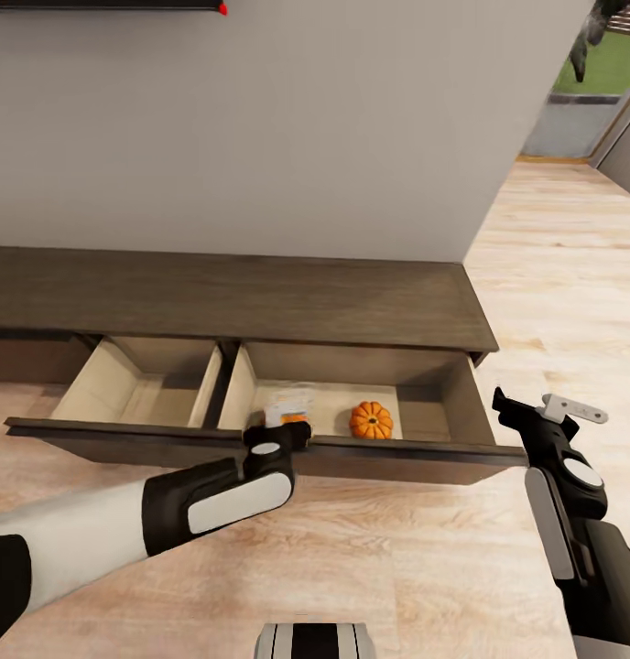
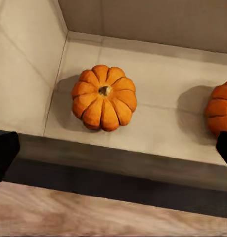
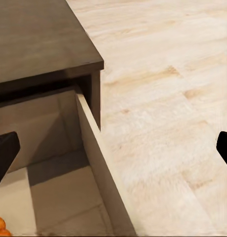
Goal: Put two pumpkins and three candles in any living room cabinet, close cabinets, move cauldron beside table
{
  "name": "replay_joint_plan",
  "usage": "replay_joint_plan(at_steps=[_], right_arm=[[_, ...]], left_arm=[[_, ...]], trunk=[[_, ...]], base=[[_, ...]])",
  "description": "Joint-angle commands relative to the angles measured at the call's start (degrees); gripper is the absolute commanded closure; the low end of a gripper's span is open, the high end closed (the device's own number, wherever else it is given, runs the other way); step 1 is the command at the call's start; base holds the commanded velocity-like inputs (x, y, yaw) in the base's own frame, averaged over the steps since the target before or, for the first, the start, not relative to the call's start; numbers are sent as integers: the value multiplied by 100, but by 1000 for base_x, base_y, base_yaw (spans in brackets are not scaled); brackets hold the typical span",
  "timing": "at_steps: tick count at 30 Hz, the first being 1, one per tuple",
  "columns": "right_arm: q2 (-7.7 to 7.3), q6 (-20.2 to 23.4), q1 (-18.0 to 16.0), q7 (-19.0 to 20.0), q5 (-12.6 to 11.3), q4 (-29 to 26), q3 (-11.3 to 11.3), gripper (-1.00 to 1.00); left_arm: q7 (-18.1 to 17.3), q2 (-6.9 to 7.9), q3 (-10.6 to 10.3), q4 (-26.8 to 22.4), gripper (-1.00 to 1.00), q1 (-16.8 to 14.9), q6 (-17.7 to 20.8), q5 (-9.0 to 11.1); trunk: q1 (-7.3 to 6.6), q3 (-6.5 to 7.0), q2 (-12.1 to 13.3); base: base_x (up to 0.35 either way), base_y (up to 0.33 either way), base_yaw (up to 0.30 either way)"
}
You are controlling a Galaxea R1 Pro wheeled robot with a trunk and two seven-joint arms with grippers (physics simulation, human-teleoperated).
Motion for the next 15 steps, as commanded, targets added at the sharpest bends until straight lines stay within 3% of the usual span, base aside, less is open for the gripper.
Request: replay_joint_plan(at_steps=[1, 5, 7, 8, 15], right_arm=[[5, 24, 10, -40, -63, -10, 16, -100], [81, 24, 60, -40, -63, -12, 37, -100], [118, 10, 66, -40, -59, -13, 112, -100], [137, -13, 68, -40, -54, -13, 222, -100], [142, -21, 68, -40, -53, -13, 248, -100]], left_arm=[[33, 112, -158, -97, -100, -8, 1, 10], [53, 375, -513, -344, -100, -8, -149, 63], [51, 410, -664, -380, -100, -8, -243, 174], [48, 423, -795, -380, -100, -8, -280, 362], [48, 457, -847, -358, -100, -8, -307, 498]], trunk=[[-4, -4, -2], [-4, -4, -2], [-4, -4, -2], [-4, -4, -2], [-4, -4, -2]], base=[[-337, 0, 0], [-338, 0, 0], [-338, 0, 0], [-338, 0, 0], [-338, 1, 0]])
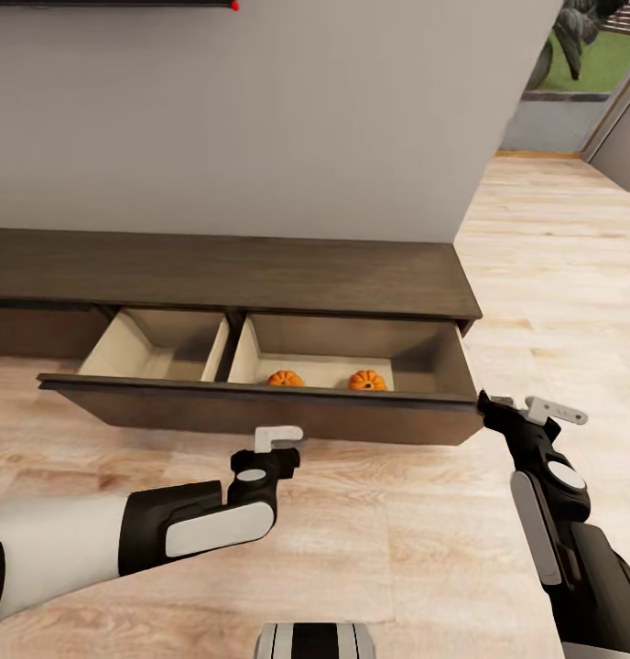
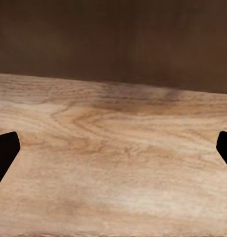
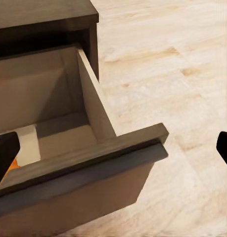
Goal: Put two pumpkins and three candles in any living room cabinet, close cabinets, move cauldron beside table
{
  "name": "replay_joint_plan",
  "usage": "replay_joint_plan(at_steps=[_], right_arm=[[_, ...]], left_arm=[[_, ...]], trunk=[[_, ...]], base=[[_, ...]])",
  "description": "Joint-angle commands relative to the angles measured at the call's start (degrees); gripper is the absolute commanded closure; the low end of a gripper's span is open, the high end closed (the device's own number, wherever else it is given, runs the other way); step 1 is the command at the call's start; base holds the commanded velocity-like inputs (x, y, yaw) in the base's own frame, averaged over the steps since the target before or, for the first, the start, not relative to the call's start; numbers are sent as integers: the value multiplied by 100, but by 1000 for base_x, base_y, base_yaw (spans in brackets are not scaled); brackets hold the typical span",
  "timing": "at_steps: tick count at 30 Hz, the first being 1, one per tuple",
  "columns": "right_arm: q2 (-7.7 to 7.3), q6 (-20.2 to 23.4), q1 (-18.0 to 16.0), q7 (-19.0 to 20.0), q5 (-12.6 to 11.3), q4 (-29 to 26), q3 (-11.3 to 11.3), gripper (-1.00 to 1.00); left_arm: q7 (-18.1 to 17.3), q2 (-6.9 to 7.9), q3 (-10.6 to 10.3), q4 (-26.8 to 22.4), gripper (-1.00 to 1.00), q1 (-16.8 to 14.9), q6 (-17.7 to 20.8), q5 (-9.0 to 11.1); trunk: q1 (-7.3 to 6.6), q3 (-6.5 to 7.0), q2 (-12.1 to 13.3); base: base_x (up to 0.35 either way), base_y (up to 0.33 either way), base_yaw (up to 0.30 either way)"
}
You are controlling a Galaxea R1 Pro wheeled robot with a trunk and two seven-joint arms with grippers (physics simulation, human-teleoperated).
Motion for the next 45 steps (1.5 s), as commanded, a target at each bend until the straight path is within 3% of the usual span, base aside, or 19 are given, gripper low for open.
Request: replay_joint_plan(at_steps=[1, 3, 4, 11, 32, 39, 43, 45], right_arm=[[-3, 19, -3, -40, -58, -8, 9, -100], [-3, 19, -3, -40, -58, -8, 9, -100], [-3, 15, -3, -40, -58, -8, 11, -100], [-3, 11, -3, -35, -64, -8, 18, -100], [1, 10, -1, -32, -66, -8, 29, -100], [32, 10, 68, -31, -66, -8, 61, -100], [80, 7, 163, -31, -66, -8, 110, -100], [100, -8, 388, -25, -70, -8, 144, -100]], left_arm=[[18, 41, -16, -1, -100, -8, -1, 32], [15, 58, -14, 12, -100, -8, -1, 111], [-11, 90, -10, 32, -100, -8, 9, 256], [13, 128, -11, 137, -100, -8, 16, 283], [31, 136, -42, 494, -100, -8, 2, 304], [-6, 138, -328, 707, -100, -8, -19, 330], [-22, 137, -446, 869, -100, -8, -214, 523], [-25, 129, -826, 1153, -100, -8, -508, 645]], trunk=[[-4, -4, -2], [-4, -4, -2], [-4, -4, -2], [-4, 3, -2], [-4, 180, -2], [-4, 243, -2], [-4, 279, -2], [-4, 297, -2]], base=[[-331, 107, 0], [-319, 143, 0], [-298, 203, 0], [-213, 160, 0], [-9, 7, 0], [0, 0, 0], [-12, 0, 0], [-6, 0, 0]])
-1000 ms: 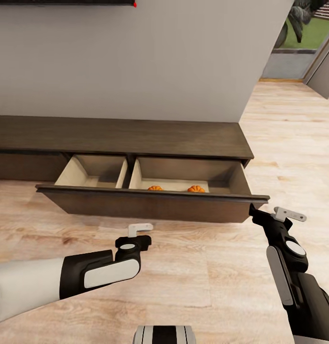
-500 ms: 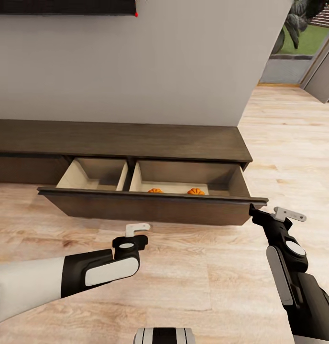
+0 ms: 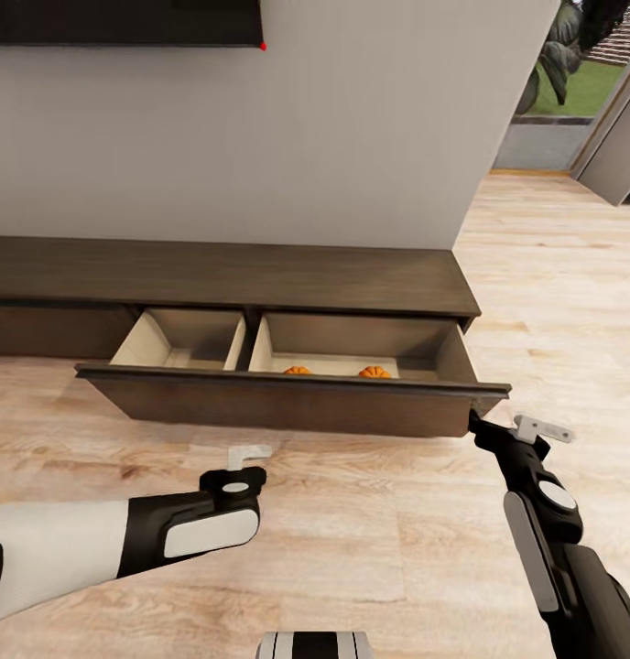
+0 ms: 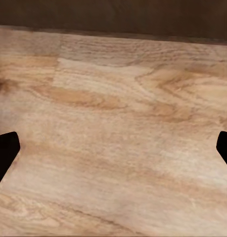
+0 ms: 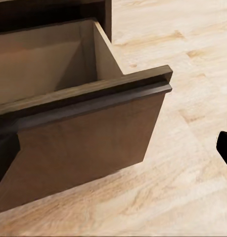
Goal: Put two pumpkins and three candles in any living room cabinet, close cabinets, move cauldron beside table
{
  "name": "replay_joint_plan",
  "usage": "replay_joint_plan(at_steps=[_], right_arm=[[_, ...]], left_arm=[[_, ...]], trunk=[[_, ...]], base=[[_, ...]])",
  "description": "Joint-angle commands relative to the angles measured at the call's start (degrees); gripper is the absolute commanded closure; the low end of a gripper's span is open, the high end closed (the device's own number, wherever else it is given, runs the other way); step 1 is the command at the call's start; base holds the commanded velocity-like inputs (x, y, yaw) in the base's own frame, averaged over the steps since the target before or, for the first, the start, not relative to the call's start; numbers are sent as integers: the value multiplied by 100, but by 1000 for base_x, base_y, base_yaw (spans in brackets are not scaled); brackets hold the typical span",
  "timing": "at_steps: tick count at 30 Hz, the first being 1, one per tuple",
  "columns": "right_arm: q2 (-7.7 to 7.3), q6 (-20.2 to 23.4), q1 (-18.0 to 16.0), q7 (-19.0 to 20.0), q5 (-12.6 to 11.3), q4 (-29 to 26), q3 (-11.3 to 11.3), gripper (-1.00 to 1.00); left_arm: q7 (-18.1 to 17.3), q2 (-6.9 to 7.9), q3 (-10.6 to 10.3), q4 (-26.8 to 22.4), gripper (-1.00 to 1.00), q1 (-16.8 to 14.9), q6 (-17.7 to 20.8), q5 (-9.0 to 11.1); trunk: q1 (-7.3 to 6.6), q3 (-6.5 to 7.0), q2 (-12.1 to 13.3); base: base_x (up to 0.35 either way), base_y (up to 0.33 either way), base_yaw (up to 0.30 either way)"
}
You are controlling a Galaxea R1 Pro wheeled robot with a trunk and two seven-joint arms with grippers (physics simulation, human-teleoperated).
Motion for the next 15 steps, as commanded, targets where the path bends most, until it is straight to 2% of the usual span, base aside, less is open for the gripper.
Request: replay_joint_plan(at_steps=[1, 3, 4, 5, 6, 7, 8, 9, 10, 15], right_arm=[[3, 17, 78, -39, -58, -7, 43, -100], [23, 1, 212, -45, -59, 6, 140, -100], [132, -155, 567, -59, -34, 57, 409, -100], [150, -188, 625, -58, -15, 79, 440, -100], [182, -259, 733, -57, 44, 151, 486, -100], [240, -566, 914, -58, 260, 689, 547, -100], [260, -792, 947, -59, 320, 1049, 557, -100], [268, -959, 959, -56, 344, 1315, 560, -100], [269, -1277, 970, -50, 368, 1831, 559, -100], [432, -1246, 876, 20, 287, 1630, 721, -100]], left_arm=[[7, -2, -193, 78, -100, -10, -210, 59], [10, -5, -457, 151, -100, -10, -543, 126], [3, -1, -1118, 215, -100, -10, -1201, 367], [0, -1, -1213, 219, -100, -10, -1279, 420], [-9, 0, -1394, 225, -100, -10, -1443, 543], [-86, -8, -2002, 230, -100, -5, -2148, 998], [-175, -19, -2311, 228, -100, 31, -2516, 1204], [-280, -24, -2479, 229, -100, 79, -2712, 1320], [-500, -24, -2660, 231, -100, 182, -2946, 1475], [-395, -186, -2492, 134, -100, 208, -2986, 1309]], trunk=[[-1, 5, -2], [-1, 23, -2], [-1, 32, -2], [-1, 41, -2], [-1, 50, -2], [-1, 55, -2], [-1, 58, -2], [-1, 60, -2], [-1, 61, -2], [0, 59, -3]], base=[[-3, 0, 0], [-2, 0, 0], [0, 0, 0], [0, 0, 0], [0, 0, 0], [0, 0, 0], [0, 0, 0], [0, 0, 0], [0, 0, 0], [0, 0, 0]])
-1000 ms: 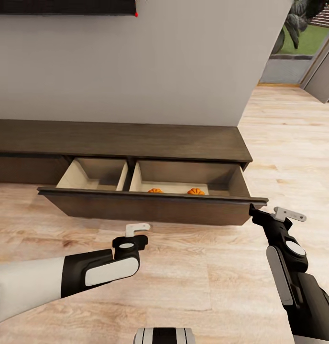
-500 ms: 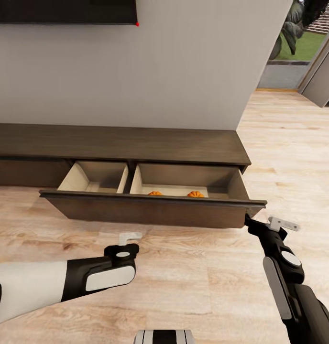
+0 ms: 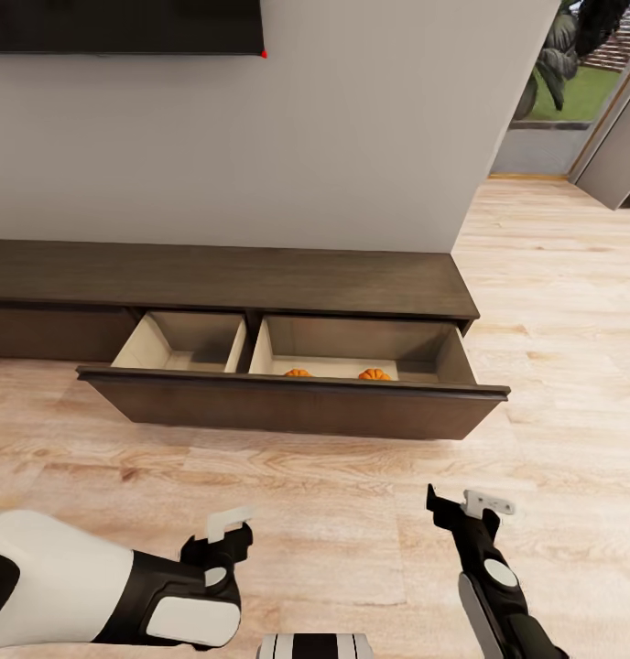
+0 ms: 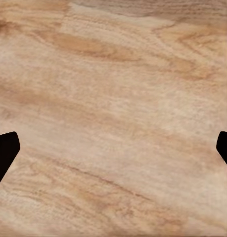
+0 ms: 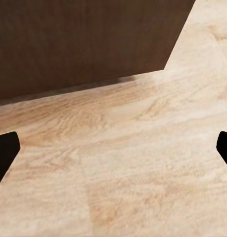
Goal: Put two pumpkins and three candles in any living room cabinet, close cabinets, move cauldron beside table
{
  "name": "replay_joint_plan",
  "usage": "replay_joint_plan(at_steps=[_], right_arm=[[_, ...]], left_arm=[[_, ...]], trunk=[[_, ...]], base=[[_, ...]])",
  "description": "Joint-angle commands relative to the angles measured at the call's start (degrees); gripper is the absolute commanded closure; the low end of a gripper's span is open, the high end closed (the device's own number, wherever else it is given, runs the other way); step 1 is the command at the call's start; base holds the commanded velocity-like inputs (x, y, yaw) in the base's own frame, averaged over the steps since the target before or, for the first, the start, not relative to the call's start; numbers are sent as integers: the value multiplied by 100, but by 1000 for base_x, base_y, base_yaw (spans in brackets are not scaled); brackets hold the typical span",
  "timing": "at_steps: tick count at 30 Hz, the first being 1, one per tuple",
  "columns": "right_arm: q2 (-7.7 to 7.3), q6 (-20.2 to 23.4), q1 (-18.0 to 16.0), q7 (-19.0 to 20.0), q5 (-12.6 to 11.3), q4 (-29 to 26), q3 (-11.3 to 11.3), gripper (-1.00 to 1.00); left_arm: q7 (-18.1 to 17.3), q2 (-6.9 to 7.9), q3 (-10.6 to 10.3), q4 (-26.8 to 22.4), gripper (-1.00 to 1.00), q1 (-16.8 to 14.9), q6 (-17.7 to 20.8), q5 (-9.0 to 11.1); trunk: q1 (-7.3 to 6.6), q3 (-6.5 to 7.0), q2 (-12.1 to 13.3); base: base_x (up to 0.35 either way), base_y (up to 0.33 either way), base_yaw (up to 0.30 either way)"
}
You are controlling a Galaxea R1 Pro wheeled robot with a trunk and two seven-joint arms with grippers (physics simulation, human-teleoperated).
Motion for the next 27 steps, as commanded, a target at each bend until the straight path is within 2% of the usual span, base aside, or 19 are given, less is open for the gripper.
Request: replay_joint_plan(at_steps=[1, 3, 9, 14, 23, 24, 27], right_arm=[[33, 58, 32, -18, -72, -43, 15, -100], [98, 93, 42, -22, -79, -107, 81, -100], [275, 80, 43, -42, -83, -300, 275, -100], [298, 84, 43, -51, -96, -400, 414, -100], [307, 78, 42, -47, -106, -445, 405, -100], [307, 78, 43, -45, -105, -445, 403, -100], [307, 78, 45, -38, -105, -445, 403, -100]], left_arm=[[37, -33, 22, -41, -100, -35, 20, -17], [96, -98, 87, -106, -100, -49, 65, -85], [132, -53, 279, -298, -100, -58, 80, -281], [216, -29, 439, -329, -100, -58, 80, -443], [248, -24, 728, -329, -100, -59, 78, -737], [248, -20, 877, -329, -100, -59, 77, -803], [248, -21, 877, -329, -100, -59, 77, -803]], trunk=[[-1, -4, -2], [-1, -4, -2], [-1, -4, -2], [-1, -4, -2], [-1, 12, -2], [-1, 20, -2], [-1, 46, -2]], base=[[0, 0, 0], [0, 0, 0], [0, 0, 0], [0, 0, 0], [0, 0, -5], [-40, 36, -66], [-136, 125, -82]])
